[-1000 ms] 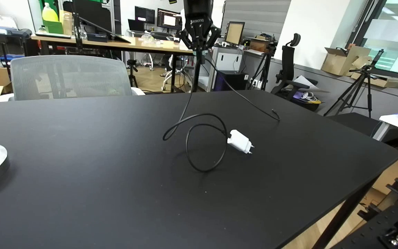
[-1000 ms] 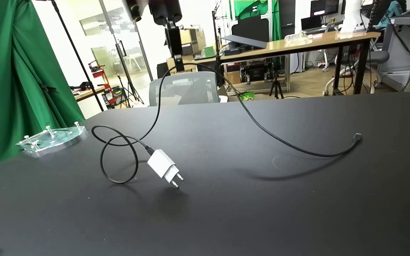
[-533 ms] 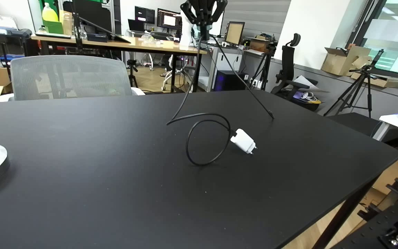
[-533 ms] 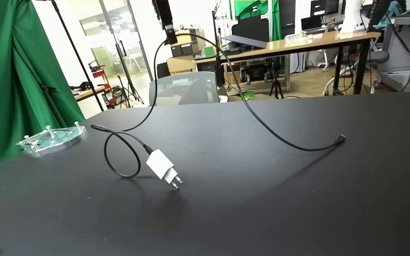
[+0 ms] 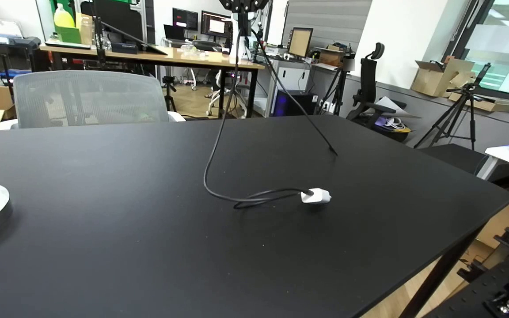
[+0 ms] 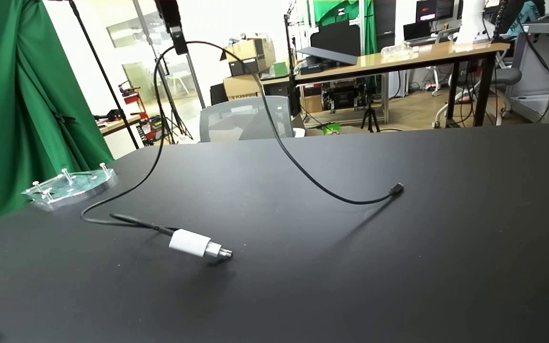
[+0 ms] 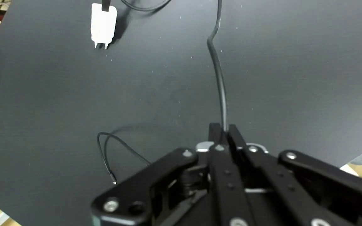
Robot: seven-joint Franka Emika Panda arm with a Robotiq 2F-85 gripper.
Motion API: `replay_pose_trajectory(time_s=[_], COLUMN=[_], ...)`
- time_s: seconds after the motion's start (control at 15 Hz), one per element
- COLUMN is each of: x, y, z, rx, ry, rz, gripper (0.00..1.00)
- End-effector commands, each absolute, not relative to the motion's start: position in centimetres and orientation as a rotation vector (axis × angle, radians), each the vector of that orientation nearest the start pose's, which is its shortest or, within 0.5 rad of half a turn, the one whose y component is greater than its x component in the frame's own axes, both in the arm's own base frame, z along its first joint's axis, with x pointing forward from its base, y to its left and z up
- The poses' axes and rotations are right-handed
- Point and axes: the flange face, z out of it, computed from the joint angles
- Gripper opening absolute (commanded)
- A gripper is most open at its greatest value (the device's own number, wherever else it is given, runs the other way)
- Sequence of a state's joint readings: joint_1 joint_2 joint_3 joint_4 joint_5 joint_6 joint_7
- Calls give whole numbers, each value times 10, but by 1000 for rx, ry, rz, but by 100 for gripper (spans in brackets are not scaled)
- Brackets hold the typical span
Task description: Spread the charger cable
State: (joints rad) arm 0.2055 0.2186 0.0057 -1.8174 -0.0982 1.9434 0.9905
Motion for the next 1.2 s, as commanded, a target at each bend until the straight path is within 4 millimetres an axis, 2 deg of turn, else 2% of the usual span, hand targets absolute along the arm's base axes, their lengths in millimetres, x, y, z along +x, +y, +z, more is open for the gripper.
replay_pose_trajectory(time_s=[0.0, 0.27, 0.4, 0.53, 0.87, 1.13], x=[562, 530, 522, 521, 527, 522], y=[127, 137, 134, 120, 63, 48], z=[405, 376, 361, 346, 301, 262], rx=[-3029, -3074, -3094, -3098, -3077, -3108], ry=[1086, 914, 898, 941, 1064, 1035], rz=[149, 319, 340, 341, 343, 394], gripper=[2, 2, 2, 2, 2, 2])
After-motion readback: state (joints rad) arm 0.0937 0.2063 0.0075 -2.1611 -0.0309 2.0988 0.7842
